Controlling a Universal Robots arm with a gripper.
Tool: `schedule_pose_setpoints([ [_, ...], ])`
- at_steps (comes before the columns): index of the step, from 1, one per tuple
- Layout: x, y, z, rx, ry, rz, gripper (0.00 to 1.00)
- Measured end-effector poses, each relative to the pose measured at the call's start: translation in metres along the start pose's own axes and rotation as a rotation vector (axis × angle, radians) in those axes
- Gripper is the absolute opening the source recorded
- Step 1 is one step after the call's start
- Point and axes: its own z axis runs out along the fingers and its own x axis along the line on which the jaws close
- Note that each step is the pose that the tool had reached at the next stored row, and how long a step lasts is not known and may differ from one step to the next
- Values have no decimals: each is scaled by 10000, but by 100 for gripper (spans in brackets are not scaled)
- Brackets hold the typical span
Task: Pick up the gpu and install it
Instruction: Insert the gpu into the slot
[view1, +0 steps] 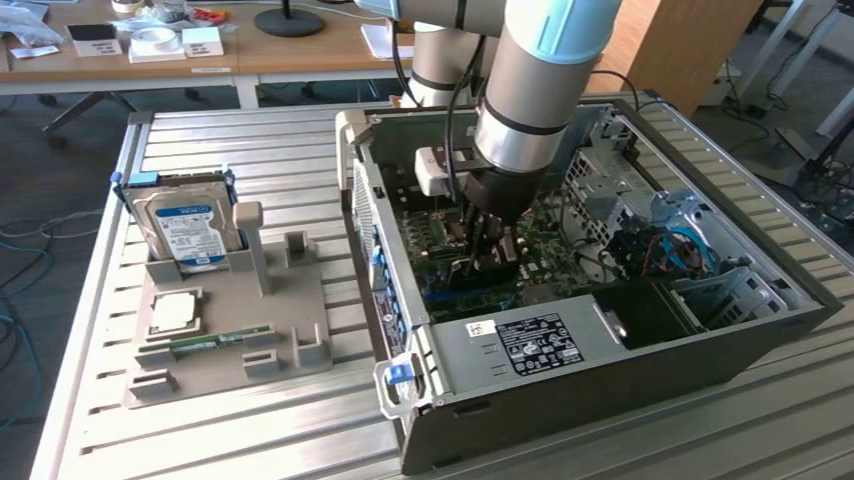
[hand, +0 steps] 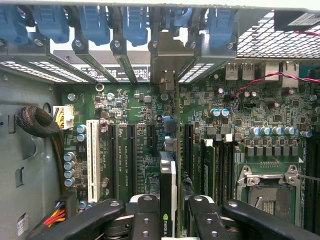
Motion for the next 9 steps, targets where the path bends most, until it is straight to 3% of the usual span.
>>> schedule_pose_setpoints([
  [9,-2,0,5,0,7,0,26],
])
